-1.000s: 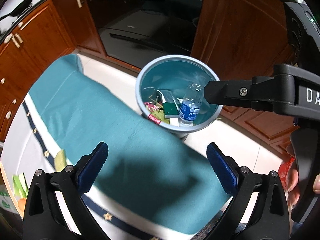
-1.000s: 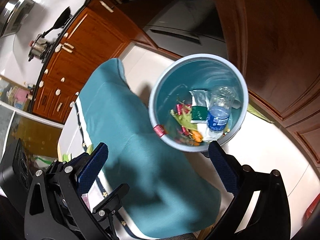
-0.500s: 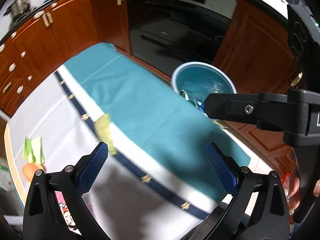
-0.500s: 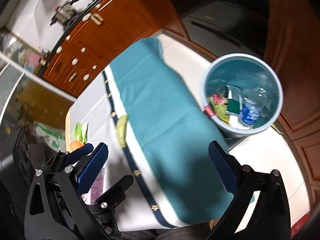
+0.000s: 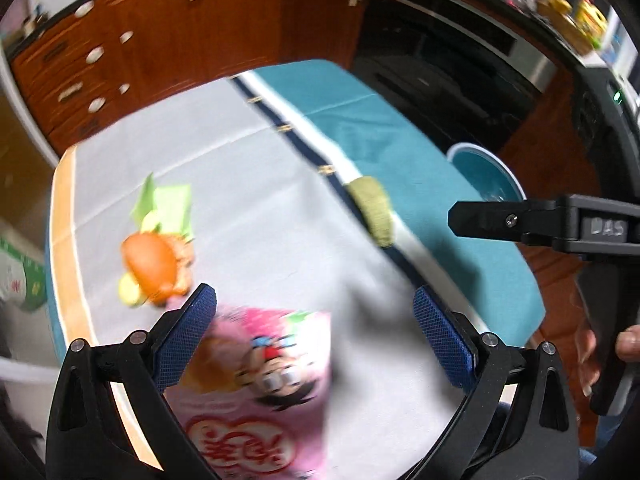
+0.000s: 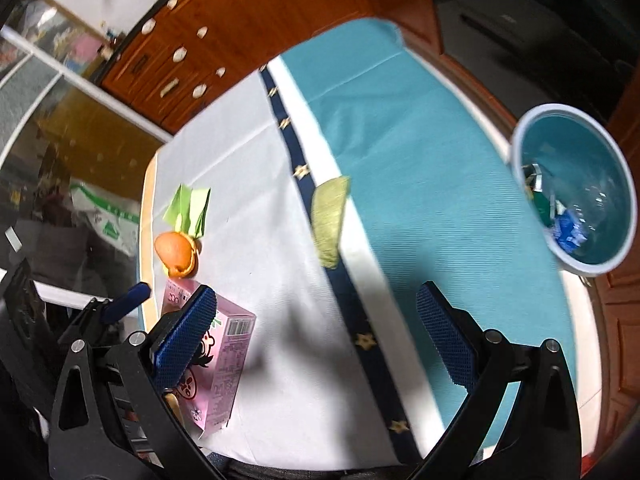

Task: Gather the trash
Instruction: 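Move both tools back toward the table, then grasp the green sponge with the right tool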

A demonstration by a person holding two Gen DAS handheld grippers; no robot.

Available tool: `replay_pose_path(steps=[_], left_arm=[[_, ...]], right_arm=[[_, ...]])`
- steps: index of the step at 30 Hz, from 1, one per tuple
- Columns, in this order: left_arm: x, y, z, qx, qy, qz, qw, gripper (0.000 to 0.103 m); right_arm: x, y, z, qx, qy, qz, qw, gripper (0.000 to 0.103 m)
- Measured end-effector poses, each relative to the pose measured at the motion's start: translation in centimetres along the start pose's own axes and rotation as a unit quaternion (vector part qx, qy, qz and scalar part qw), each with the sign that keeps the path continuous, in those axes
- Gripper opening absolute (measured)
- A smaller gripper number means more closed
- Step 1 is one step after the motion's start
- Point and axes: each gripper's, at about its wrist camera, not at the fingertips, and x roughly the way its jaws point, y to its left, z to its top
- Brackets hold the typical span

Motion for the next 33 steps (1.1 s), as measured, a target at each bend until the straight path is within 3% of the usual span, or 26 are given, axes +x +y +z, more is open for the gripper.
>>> replay_pose_path(steps=[7,9,14,21,22,23,25,26,30,33], left_arm=[[-0.1,5.9,-1.4,-0.052,0.0,0.011,0.9986,0.099],[0.1,7.1,-1.5,-0.066,0.0,0.013,0.9977,0.099],[0.7,10.1,-1.5,-0.095,0.003,0.015,0.9954,0.099],[1.9,12.8,-1.4,-0.111,0.005,0.028,0.9934,0.099],[2.2,13.2,-1.3,-0.116,0.005,0.027,0.9929,0.099],[2.5,13.6,-1.2,-0.12,0.006,0.025,0.9925,0.099],[2.8,13.8,-1.0,-0.124,0.004,0.02,0.9921,0.099],[3.0,13.9,-0.9,-0.124,0.002,0.019,0.9921,0.099],[3.7,13.7,-0.2,-0.125,-0.001,0.01,0.9922,0.097],[4.1,13.4,0.2,-0.118,0.001,0.009,0.993,0.086]], right_arm=[[3.7,2.2,1.0,-0.032,0.011,-0.025,0.999,0.096],[4.6,2.3,1.4,-0.034,0.015,-0.032,0.999,0.092],[6.4,1.9,2.3,-0.039,0.025,-0.045,0.998,0.062],[8.6,1.6,2.9,-0.056,0.023,-0.074,0.995,0.047],[8.8,1.4,2.9,-0.058,0.023,-0.078,0.995,0.039],[9.0,1.2,2.8,-0.059,0.022,-0.08,0.995,0.024],[9.4,1.0,2.5,-0.059,0.021,-0.08,0.995,0.017],[9.2,1.1,2.3,-0.064,0.013,-0.079,0.995,0.008],[9.3,2.0,1.7,-0.077,0.021,-0.052,0.995,0.008],[9.1,2.9,1.5,-0.088,0.021,-0.039,0.995,0.008]])
